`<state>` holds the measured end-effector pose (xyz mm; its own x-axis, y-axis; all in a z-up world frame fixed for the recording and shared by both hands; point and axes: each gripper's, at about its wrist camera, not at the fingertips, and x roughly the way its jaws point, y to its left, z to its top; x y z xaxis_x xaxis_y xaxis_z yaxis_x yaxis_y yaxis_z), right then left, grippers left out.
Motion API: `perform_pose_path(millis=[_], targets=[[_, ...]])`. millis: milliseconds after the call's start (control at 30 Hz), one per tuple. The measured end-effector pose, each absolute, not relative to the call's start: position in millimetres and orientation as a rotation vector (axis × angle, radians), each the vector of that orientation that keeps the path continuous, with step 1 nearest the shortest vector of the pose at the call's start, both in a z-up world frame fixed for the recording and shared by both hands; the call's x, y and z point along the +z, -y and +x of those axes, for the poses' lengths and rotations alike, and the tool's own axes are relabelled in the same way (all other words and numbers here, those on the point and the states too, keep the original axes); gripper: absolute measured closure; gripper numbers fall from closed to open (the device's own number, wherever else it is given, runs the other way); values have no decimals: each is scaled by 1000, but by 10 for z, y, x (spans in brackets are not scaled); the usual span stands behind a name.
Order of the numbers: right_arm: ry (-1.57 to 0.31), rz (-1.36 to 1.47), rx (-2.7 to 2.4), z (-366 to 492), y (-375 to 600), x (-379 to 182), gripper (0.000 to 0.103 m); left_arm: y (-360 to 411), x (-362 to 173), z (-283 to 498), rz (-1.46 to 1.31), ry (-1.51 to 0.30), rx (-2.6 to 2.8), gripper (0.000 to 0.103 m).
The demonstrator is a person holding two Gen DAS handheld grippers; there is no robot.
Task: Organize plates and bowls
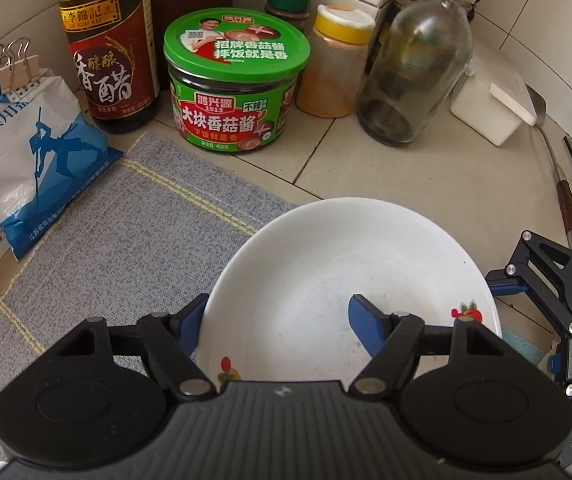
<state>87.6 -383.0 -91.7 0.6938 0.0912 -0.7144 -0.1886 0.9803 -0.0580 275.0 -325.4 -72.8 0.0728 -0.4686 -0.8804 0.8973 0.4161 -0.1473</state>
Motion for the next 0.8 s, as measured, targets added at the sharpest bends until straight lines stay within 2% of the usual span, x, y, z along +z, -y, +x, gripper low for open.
perform_pose_path(millis=[100, 433, 800], targets=[[-789, -127, 148, 863, 3816, -910, 0, 3230, -692, 2732, 495, -1042, -1099, 17], [-772, -73, 92, 634, 3739, -771, 0, 2889, -312, 2448, 480, -932, -1049, 16], [-751, -23, 56, 247, 3476, -597, 0, 2116, 81, 1799, 418, -812, -950, 14]])
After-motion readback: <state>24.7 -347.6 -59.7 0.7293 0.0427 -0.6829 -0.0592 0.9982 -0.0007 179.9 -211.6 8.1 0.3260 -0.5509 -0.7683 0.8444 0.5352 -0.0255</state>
